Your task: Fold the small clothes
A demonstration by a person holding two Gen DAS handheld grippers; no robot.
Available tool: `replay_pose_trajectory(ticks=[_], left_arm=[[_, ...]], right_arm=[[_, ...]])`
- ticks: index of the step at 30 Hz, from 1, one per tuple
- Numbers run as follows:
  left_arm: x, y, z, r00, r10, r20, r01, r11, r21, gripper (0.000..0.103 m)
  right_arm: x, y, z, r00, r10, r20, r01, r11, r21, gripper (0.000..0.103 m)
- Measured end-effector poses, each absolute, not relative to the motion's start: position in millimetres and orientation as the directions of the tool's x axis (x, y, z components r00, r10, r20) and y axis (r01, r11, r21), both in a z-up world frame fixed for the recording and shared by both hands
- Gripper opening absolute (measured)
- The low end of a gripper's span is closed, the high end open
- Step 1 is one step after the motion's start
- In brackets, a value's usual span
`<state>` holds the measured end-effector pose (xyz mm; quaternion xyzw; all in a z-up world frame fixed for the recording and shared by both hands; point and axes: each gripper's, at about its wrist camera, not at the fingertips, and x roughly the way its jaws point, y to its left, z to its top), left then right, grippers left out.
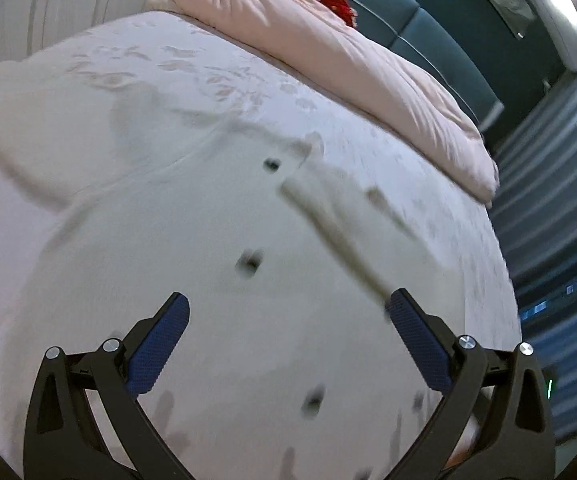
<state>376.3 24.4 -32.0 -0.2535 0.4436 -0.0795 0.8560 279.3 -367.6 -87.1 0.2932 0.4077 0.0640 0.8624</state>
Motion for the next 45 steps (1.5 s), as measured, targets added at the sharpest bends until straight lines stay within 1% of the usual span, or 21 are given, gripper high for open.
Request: replay_pose_trajectory(ticks=[5,6,7,9,11,12,15,19,24,25,26,28,30,31,33,34,37,39,42,44,45], left_arm=[[465,-7,-66,0.555,-0.365,-0.747,-0.169,0.83,-0.531,0.096],[475,-11,-74,0.545,-0.365,-0.755,-0.19,0.823,-0.535,0.094],[489,-16,-82,0.537,-0.373,-0.756,-0.199,0.815,-0.544,0.087],[505,-26,-91,0.529,-0.39,-0.754,-0.187,0.813,-0.552,0.065],[514,-35,-94,0.512,-0.409,-0.756,-0.146,0.825,-0.545,0.017],[515,-37,-93,0.511,-0.406,-0.758,-0.133,0.834,-0.536,0.011],[503,-26,-74,0.594,-0.402,-0.697,-0.097,0.824,-0.558,0.01],[463,11,-58,0.667,-0.391,-0.634,-0.086,0.805,-0.587,0.01],[455,44,-94,0.615,-0.347,-0.708,-0.184,0.81,-0.557,0.01],[457,47,-105,0.6,-0.349,-0.72,-0.202,0.805,-0.558,0.01],[456,48,-106,0.6,-0.344,-0.722,-0.208,0.805,-0.555,0.01],[453,44,-104,0.615,-0.332,-0.715,-0.197,0.813,-0.547,0.01],[452,39,-104,0.622,-0.318,-0.716,-0.18,0.831,-0.526,0.01],[449,38,-106,0.621,-0.31,-0.72,-0.178,0.838,-0.515,0.01],[446,37,-113,0.62,-0.299,-0.725,-0.17,0.851,-0.497,0.011],[443,36,-115,0.628,-0.295,-0.72,-0.165,0.854,-0.494,0.011],[437,38,-115,0.643,-0.285,-0.711,-0.149,0.864,-0.481,0.012],[434,38,-115,0.655,-0.278,-0.703,-0.137,0.871,-0.472,0.012],[431,36,-117,0.669,-0.26,-0.696,-0.132,0.88,-0.457,0.013],[430,34,-117,0.672,-0.253,-0.696,-0.133,0.883,-0.45,0.013],[430,34,-117,0.673,-0.251,-0.695,-0.132,0.885,-0.447,0.013]], right_arm=[[274,-379,-107,0.667,0.33,-0.668,0.141,0.824,0.549,0.057],[273,-378,-112,0.665,0.323,-0.674,0.145,0.829,0.541,0.057],[271,-378,-119,0.663,0.32,-0.676,0.145,0.832,0.536,0.058],[268,-378,-124,0.675,0.318,-0.666,0.133,0.835,0.534,0.06],[267,-375,-125,0.683,0.318,-0.658,0.112,0.844,0.525,0.068],[268,-373,-124,0.682,0.315,-0.66,0.106,0.851,0.515,0.069],[272,-370,-123,0.682,0.301,-0.667,0.103,0.863,0.495,0.07],[281,-387,-117,0.708,0.355,-0.61,0.135,0.78,0.611,0.071],[314,-398,-130,0.701,0.351,-0.621,0.223,0.719,0.658,0.069],[321,-400,-131,0.703,0.338,-0.625,0.24,0.715,0.656,0.051],[325,-400,-128,0.704,0.339,-0.624,0.239,0.714,0.658,0.009],[329,-407,-118,0.725,0.349,-0.593,0.224,0.695,0.683,0.008],[325,-410,-104,0.757,0.292,-0.584,0.21,0.738,0.641,0.007],[325,-410,-104,0.755,0.271,-0.597,0.214,0.759,0.615,0.007],[333,-413,-132,0.669,0.238,-0.704,0.28,0.797,0.536,0.007],[333,-415,-142,0.648,0.252,-0.718,0.295,0.786,0.543,0.005],[319,-413,-122,0.69,0.242,-0.683,0.284,0.777,0.562,0.007],[305,-403,-101,0.725,0.186,-0.664,0.268,0.811,0.519,0.01],[288,-384,-71,0.804,0.072,-0.59,0.24,0.869,0.432,0.013],[295,-375,-68,0.807,0.045,-0.588,0.231,0.894,0.384,0.014],[306,-374,-74,0.787,0.054,-0.615,0.233,0.897,0.377,0.014]])
